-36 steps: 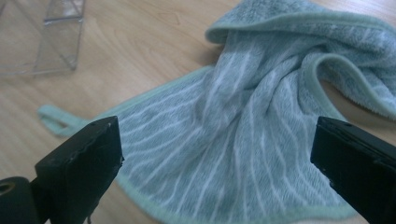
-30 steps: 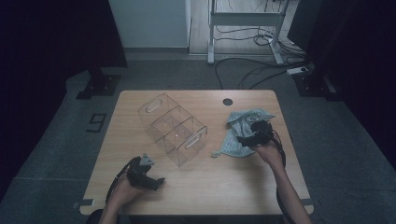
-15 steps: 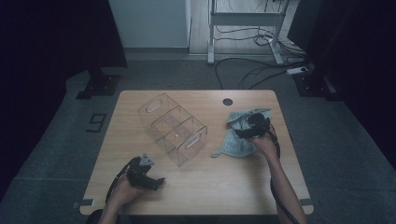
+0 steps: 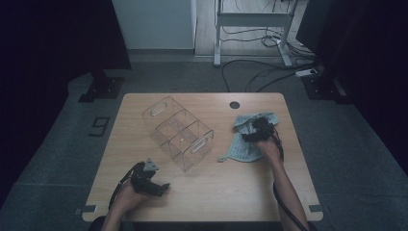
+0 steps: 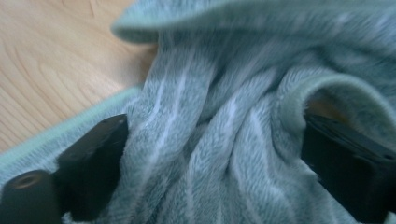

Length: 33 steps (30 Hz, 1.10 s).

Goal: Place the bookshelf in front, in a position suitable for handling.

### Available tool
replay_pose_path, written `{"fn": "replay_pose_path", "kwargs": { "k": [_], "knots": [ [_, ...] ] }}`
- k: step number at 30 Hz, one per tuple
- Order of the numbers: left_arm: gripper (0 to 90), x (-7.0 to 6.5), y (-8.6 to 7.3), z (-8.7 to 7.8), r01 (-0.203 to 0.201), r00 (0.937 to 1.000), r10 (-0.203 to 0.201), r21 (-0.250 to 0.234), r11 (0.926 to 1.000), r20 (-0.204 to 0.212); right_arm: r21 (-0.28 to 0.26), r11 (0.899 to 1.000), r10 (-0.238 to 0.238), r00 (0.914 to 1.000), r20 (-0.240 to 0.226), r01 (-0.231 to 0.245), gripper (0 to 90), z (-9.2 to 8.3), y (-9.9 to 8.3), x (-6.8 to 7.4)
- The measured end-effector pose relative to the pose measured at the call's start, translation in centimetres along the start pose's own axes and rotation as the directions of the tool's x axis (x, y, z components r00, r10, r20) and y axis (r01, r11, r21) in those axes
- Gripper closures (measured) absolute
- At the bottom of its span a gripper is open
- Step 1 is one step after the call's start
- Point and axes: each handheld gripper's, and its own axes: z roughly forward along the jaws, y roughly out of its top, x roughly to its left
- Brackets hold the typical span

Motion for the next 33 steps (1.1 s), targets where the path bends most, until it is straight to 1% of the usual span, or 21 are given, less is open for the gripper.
{"fn": "replay_pose_path", "kwargs": {
  "k": [3,5,6,7,8,11,12,13,15,16,18,20,22,24,26,27,28,29,31,33],
  "knots": [
    [0.0,0.0,0.0,0.0,0.000,1.0000,0.000,0.000,1.0000,0.000,0.029,1.000,-0.012,0.9998,-0.015,0.012,16.6,0.5,-0.4,-0.1],
    [0.0,0.0,0.0,0.0,0.001,1.0000,-0.001,0.000,1.0000,-0.001,0.021,1.000,0.006,0.9995,-0.031,-0.005,22.7,0.4,-0.5,-0.3],
    [0.0,0.0,0.0,0.0,0.001,1.0000,-0.001,0.001,1.0000,-0.002,0.019,1.000,0.013,0.9995,-0.028,-0.013,28.6,0.3,-0.5,-0.3],
    [0.0,0.0,0.0,0.0,0.001,1.0000,-0.001,0.001,1.0000,-0.002,0.022,1.000,0.015,0.9994,-0.031,-0.014,41.9,0.0,-0.5,-0.4],
    [0.0,0.0,0.0,0.0,0.001,1.0000,-0.001,0.001,1.0000,-0.002,0.022,1.000,0.015,0.9994,-0.031,-0.014,41.9,0.0,-0.5,-0.4],
    [0.0,0.0,0.0,0.0,0.002,1.0000,-0.002,0.000,1.0000,-0.002,0.030,0.999,0.017,0.9989,-0.044,-0.016,66.1,-0.5,-0.6,-0.5],
    [0.0,0.0,0.0,0.0,0.002,1.0000,-0.002,0.000,1.0000,-0.002,0.030,0.999,0.017,0.9989,-0.044,-0.016,66.1,-0.5,-0.6,-0.5],
    [0.0,0.0,0.0,0.0,0.001,1.0000,-0.001,0.000,1.0000,-0.002,0.032,0.999,0.015,0.9987,-0.049,-0.014,68.3,-0.6,-0.6,-0.5],
    [0.0,0.0,0.0,0.0,0.001,1.0000,-0.001,0.000,1.0000,-0.002,0.034,0.999,0.009,0.9992,-0.039,-0.008,69.7,-0.8,-0.6,-0.4],
    [0.0,0.0,0.0,0.0,0.001,1.0000,-0.001,-0.001,1.0000,-0.001,0.027,1.000,-0.001,0.9995,-0.031,0.002,70.0,-1.0,-0.5,-0.4],
    [0.0,0.0,0.0,0.0,0.001,1.0000,-0.001,-0.001,1.0000,0.000,0.023,1.000,-0.001,0.9996,-0.028,0.002,70.1,-1.1,-0.4,-0.4],
    [0.0,0.0,0.0,0.0,0.001,1.0000,-0.001,-0.002,1.0000,0.000,0.003,1.000,-0.002,0.9999,-0.016,0.002,70.2,-1.6,-0.2,-0.3],
    [0.0,0.0,0.0,0.0,0.001,1.0000,-0.001,-0.002,1.0000,0.000,-0.022,1.000,-0.002,0.9999,-0.016,0.002,70.2,-2.3,0.1,-0.3],
    [0.0,0.0,0.0,0.0,0.001,1.0000,-0.001,-0.003,1.0000,-0.001,-0.045,0.999,-0.008,0.9999,-0.008,0.008,70.2,-3.5,0.5,-0.2],
    [0.0,0.0,0.0,0.0,0.002,1.0000,-0.002,-0.002,1.0000,-0.002,-0.051,0.999,-0.007,0.9999,-0.010,0.007,70.2,-3.8,0.6,-0.3],
    [0.0,0.0,0.0,0.0,0.002,1.0000,-0.002,-0.002,1.0000,-0.002,-0.059,0.998,-0.008,0.9999,-0.014,0.007,70.2,-4.2,0.7,-0.3],
    [0.0,0.0,0.0,0.0,0.002,1.0000,-0.002,-0.002,1.0000,-0.003,-0.069,0.997,-0.018,0.9998,-0.007,0.017,70.2,-5.1,1.1,-0.2],
    [0.0,0.0,0.0,0.0,0.002,1.0000,-0.002,-0.001,1.0000,-0.003,-0.069,0.997,-0.018,0.9998,-0.007,0.017,70.2,-5.1,1.1,-0.2],
    [0.0,0.0,0.0,0.0,0.002,1.0000,-0.002,-0.001,1.0000,-0.003,-0.079,0.997,-0.027,0.9996,-0.007,0.027,70.2,-5.9,1.3,-0.1],
    [0.0,0.0,0.0,0.0,0.002,1.0000,-0.002,-0.001,1.0000,-0.003,-0.094,0.995,-0.036,0.9993,-0.005,0.035,70.2,-7.2,1.7,0.2]
  ]
}}
